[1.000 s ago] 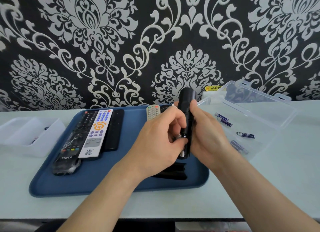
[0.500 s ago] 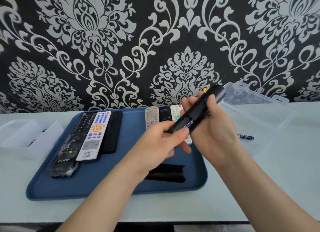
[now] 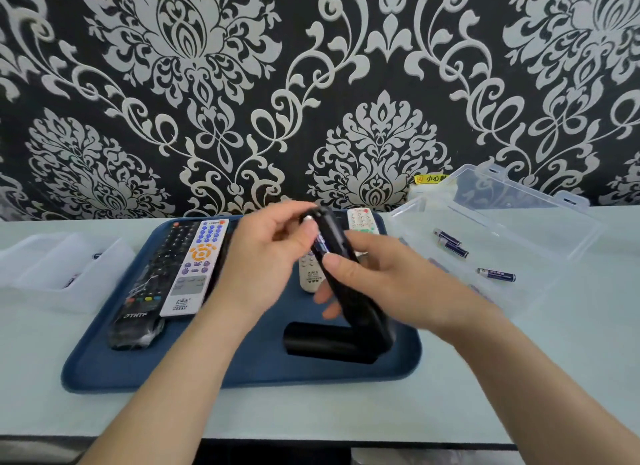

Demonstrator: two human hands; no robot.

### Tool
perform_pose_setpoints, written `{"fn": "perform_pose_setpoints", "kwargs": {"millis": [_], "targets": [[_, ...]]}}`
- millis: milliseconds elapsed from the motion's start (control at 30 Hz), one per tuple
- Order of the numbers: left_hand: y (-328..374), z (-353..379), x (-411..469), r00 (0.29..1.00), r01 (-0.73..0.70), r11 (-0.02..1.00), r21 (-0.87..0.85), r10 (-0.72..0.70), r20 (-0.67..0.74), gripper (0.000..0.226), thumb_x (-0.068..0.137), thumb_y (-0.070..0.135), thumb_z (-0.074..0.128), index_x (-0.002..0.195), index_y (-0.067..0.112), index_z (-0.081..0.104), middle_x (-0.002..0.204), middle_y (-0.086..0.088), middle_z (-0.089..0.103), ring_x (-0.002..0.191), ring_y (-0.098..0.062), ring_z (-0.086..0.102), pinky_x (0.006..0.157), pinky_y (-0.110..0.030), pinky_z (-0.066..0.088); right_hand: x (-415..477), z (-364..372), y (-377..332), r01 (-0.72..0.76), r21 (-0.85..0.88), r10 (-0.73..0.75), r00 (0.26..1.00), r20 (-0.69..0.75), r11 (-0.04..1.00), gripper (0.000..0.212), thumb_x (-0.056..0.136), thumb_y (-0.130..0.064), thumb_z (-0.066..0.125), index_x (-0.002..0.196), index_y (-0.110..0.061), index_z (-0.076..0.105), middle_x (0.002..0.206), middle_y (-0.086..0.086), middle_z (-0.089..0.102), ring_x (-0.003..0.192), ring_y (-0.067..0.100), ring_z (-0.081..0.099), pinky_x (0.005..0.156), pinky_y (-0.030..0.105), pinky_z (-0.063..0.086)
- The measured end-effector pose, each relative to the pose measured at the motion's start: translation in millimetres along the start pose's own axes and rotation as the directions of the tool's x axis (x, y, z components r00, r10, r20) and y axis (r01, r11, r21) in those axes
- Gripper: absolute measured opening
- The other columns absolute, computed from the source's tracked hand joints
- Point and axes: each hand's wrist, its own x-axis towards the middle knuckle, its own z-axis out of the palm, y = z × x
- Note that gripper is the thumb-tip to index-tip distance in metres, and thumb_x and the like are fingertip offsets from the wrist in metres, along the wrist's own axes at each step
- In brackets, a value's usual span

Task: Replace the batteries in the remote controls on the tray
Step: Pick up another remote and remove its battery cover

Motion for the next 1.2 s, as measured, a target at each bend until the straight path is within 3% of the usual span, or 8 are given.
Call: {"fn": "perform_pose_setpoints", "kwargs": {"millis": [67, 233, 433, 567, 733, 833, 933, 1200], "targets": [[-0.4, 6.8, -2.9, 1.0, -0.013, 1.0, 0.023, 0.012, 0.017, 0.022, 0.092, 0.005, 0.057, 0.101, 0.021, 0.07, 0.068, 0.008, 0.059, 0.054, 0.005, 0.049, 0.051, -0.004, 0.035, 4.8, 13.3, 5.0, 0.01, 0.016, -0.008, 0.997, -0.078, 1.0, 0.014, 0.102, -0.019, 0.048, 0.098, -0.009, 0.055, 0.072, 0.01, 0.066, 0.061, 0.023, 0.067, 0.066, 0.044, 0.059], [0.7, 10.1, -3.9, 1.0, 0.002, 0.999, -0.053, -0.002, -0.007, 0.02, 0.093, 0.011, 0.058, 0.106, 0.017, 0.071, 0.064, 0.004, 0.057, 0.049, 0.002, 0.048, 0.051, -0.004, 0.034, 8.2, 22.5, 9.6, 0.036, 0.119, -0.011, 0.978, -0.209, 0.992, 0.02, 0.105, -0.02, 0.042, 0.088, -0.011, 0.049, 0.059, 0.009, 0.057, 0.043, 0.022, 0.052, 0.044, 0.028, 0.044], [2.2, 12.6, -5.7, 0.997, 0.029, 0.994, -0.104, -0.036, -0.067, 0.019, 0.091, 0.007, 0.061, 0.106, 0.014, 0.072, 0.061, 0.012, 0.058, 0.047, 0.001, 0.048, 0.05, -0.005, 0.035, 6.8, 27.7, 9.3, 0.092, 0.082, -0.071, 0.971, -0.226, 0.992, 0.02, 0.104, -0.016, 0.042, 0.087, -0.009, 0.046, 0.061, 0.013, 0.055, 0.04, 0.021, 0.047, 0.04, 0.028, 0.04], [-1.5, 11.8, -4.6, 0.965, -0.172, 0.966, 0.192, 0.205, -0.164, 0.027, 0.083, 0.014, 0.072, 0.102, 0.033, 0.066, 0.076, 0.016, 0.054, 0.058, -0.01, 0.044, 0.059, -0.012, 0.039, 6.3, 24.7, 8.3, 0.052, 0.165, -0.016, 0.976, -0.217, 0.985, 0.023, 0.105, -0.023, 0.043, 0.089, -0.009, 0.05, 0.061, 0.011, 0.056, 0.043, 0.022, 0.047, 0.043, 0.029, 0.04], [3.2, 7.3, -7.3, 0.842, -0.39, 0.703, 0.595, 0.534, -0.078, 0.025, 0.076, 0.014, 0.079, 0.098, 0.016, 0.067, 0.071, 0.031, 0.042, 0.074, 0.007, 0.046, 0.073, -0.003, 0.032, 5.0, 24.7, 6.8, 0.02, 0.171, 0.019, 0.974, -0.228, 0.985, 0.027, 0.105, -0.027, 0.04, 0.085, -0.01, 0.047, 0.063, 0.013, 0.055, 0.046, 0.024, 0.046, 0.045, 0.03, 0.04], [1.4, 8.0, -7.4, 0.805, -0.41, 0.607, 0.681, 0.592, -0.043, 0.021, 0.077, 0.015, 0.079, 0.094, 0.011, 0.068, 0.078, 0.023, 0.052, 0.074, 0.001, 0.039, 0.073, -0.005, 0.033, 5.4, 24.5, 8.9, 0.018, 0.16, 0.021, 0.971, -0.236, 0.987, 0.027, 0.105, -0.026, 0.038, 0.086, -0.008, 0.046, 0.063, 0.013, 0.055, 0.047, 0.023, 0.046, 0.045, 0.031, 0.04], [-0.7, 12.1, -10.6, 0.764, -0.436, 0.526, 0.73, 0.645, -0.008, 0.012, 0.083, 0.014, 0.074, 0.092, 0.01, 0.069, 0.083, 0.005, 0.067, 0.077, -0.015, 0.053, 0.067, -0.021, 0.043, 6.3, 24.2, 9.7, 0.041, 0.139, -0.007, 0.97, -0.241, 0.989, 0.029, 0.105, -0.024, 0.036, 0.088, -0.004, 0.047, 0.064, 0.014, 0.055, 0.047, 0.024, 0.047, 0.044, 0.031, 0.041], [-0.6, 17.7, -14.2, 0.778, -0.368, 0.482, 0.795, 0.628, -0.021, 0.006, 0.086, 0.016, 0.068, 0.091, 0.012, 0.068, 0.081, 0.006, 0.067, 0.076, -0.02, 0.053, 0.058, -0.035, 0.044, 7.4, 26.1, 9.7, 0.029, 0.081, -0.006, 0.962, -0.275, 0.996, 0.024, 0.102, -0.014, 0.036, 0.081, -0.007, 0.045, 0.057, 0.007, 0.052, 0.046, 0.023, 0.047, 0.042, 0.03, 0.039]]}}
